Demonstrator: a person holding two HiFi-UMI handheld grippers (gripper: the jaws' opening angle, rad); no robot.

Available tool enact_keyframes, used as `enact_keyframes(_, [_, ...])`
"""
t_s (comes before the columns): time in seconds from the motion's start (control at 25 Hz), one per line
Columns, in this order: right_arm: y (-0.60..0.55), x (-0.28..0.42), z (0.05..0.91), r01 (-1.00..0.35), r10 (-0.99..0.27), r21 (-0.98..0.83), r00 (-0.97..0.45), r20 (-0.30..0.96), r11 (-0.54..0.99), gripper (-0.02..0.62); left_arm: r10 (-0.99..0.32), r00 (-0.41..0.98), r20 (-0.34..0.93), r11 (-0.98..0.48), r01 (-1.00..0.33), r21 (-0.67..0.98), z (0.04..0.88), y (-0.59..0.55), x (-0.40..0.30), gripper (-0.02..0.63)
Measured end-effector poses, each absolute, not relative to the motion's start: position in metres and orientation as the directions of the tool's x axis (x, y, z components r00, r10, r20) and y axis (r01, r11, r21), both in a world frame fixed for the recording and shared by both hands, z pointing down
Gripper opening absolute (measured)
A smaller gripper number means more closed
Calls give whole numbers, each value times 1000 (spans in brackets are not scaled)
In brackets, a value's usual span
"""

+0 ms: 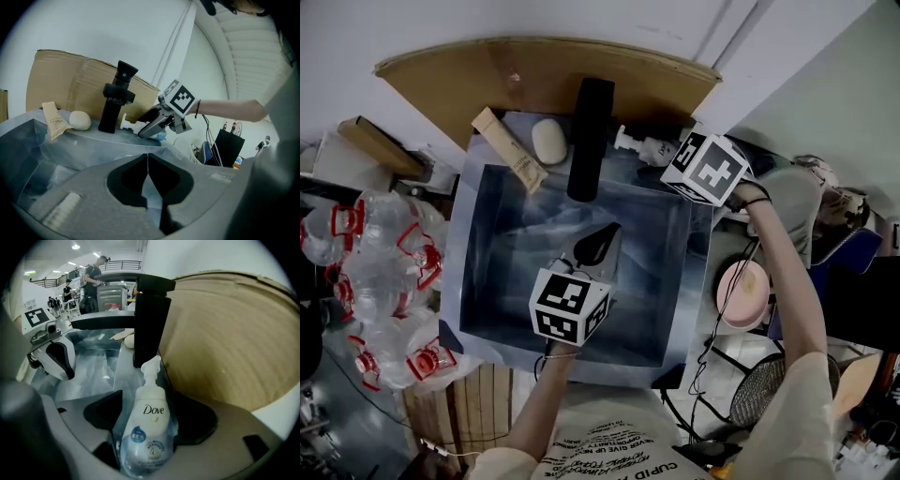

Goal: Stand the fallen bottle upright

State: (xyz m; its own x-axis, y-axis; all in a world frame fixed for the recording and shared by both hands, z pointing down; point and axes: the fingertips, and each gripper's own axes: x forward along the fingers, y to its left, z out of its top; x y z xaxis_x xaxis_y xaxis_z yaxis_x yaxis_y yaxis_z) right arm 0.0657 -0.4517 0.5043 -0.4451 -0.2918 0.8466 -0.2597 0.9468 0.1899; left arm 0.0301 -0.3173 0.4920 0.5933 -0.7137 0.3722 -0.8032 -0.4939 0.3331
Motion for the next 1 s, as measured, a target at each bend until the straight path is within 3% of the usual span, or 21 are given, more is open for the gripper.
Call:
enact_keyframes(0.24, [-456, 67, 517, -230, -251, 172, -384, 888, 958, 342, -717, 583, 381, -478, -810, 339, 498, -318, 28, 26])
enact_keyframes(0.36, [-457, 66, 519, -210, -252, 185, -360, 898, 960, 265, -719, 580, 383, -472, -812, 343, 499, -319, 27, 26])
enact_keyframes(0.68, [-455, 66, 521, -154, -249, 209, -311, 917, 966, 257, -725, 572, 383, -464, -817, 343, 498, -322, 27, 26])
enact_keyframes(1.0, [-453, 65, 516, -120, -338, 316, -301, 892, 941, 253, -722, 579, 378, -473, -812, 342, 494, -321, 29, 26])
